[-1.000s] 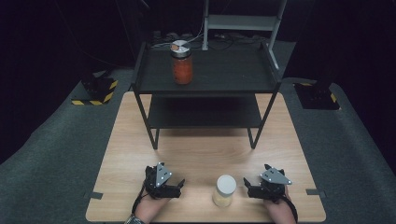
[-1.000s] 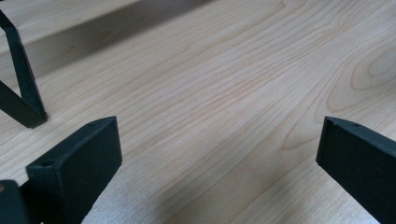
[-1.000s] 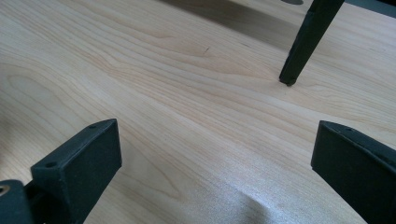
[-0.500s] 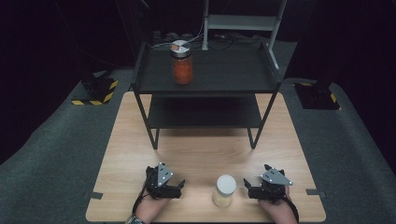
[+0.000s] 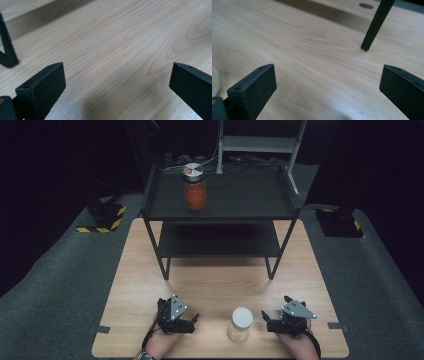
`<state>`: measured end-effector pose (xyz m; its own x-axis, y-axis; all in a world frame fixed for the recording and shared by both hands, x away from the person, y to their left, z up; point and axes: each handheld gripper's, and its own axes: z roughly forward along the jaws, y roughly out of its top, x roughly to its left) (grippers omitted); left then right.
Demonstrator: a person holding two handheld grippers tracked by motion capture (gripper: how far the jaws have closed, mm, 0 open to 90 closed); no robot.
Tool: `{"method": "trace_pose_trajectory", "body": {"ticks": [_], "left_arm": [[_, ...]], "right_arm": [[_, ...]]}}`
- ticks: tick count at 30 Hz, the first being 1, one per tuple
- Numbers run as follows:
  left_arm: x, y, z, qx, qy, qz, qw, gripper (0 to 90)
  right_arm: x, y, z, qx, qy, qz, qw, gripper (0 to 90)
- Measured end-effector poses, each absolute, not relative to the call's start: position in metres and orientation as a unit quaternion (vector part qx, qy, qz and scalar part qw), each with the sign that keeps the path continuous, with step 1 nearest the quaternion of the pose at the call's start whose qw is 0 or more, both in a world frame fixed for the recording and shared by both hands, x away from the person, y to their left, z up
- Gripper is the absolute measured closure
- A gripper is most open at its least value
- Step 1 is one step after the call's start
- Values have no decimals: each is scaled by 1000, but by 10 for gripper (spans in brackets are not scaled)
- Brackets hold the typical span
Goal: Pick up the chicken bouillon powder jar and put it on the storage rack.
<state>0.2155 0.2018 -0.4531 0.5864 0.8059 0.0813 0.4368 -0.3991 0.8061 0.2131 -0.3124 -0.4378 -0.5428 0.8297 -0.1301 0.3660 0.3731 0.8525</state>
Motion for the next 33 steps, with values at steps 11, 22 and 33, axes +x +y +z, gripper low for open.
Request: {"method": "trace_pose_trajectory", "body": {"ticks": [11, 22, 33], "left_arm": [[216, 202, -453, 802, 388, 237, 388, 9], [215, 203, -454, 800, 389, 237, 391, 9], [215, 203, -454, 800, 387, 237, 392, 10]], "right_arm": [[199, -314, -425, 372, 761, 438, 301, 4], [183, -314, -408, 353, 745, 479, 301, 0], [174, -311, -398, 333, 738, 512, 286, 0]]}}
